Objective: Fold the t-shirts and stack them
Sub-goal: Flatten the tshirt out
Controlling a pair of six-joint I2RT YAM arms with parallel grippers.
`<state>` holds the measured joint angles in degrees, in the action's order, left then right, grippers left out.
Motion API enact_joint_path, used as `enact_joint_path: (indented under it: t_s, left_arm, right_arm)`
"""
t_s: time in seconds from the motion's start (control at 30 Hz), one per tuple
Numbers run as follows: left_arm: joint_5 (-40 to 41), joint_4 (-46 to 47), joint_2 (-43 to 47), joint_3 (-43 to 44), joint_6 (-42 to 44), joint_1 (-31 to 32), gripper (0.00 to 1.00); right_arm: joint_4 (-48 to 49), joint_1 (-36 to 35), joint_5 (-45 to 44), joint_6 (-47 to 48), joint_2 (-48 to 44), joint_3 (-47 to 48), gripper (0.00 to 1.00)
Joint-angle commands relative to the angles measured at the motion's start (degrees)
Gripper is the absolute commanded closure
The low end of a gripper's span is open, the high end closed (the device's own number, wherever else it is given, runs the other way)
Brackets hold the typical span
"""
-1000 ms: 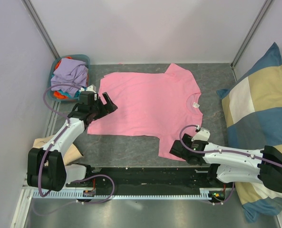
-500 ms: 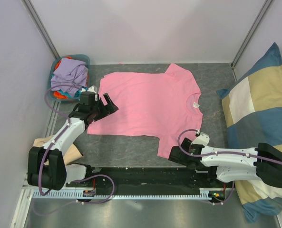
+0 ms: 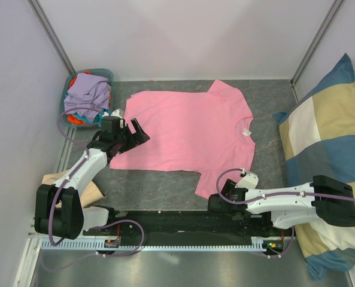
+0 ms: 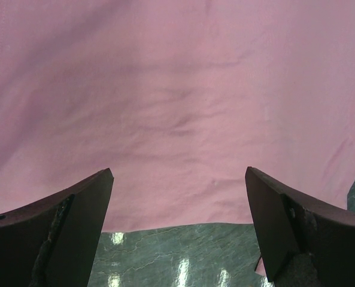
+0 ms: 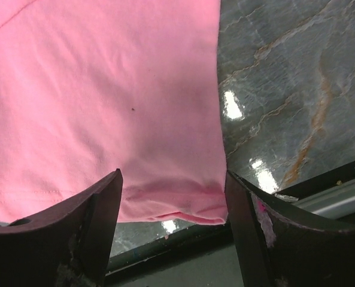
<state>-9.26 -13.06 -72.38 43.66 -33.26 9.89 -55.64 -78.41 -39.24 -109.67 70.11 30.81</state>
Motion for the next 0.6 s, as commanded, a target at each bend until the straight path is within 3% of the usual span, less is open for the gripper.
enact_joint_path:
  t_s: [0.0,0.57]
  left_arm:
    - [-1.0,2.5,0.0,-0.2,0.3,0.3,0.00]
    - [-1.6,2.5,-0.4,-0.2,0.3,0.4,0.00]
  right_arm:
    - [-1.3,-2.7,0.4,-4.6,2.2,2.5,0.24]
    - [-3.2,-10.1,1.5,-12.3,4.9,3.3,0.46]
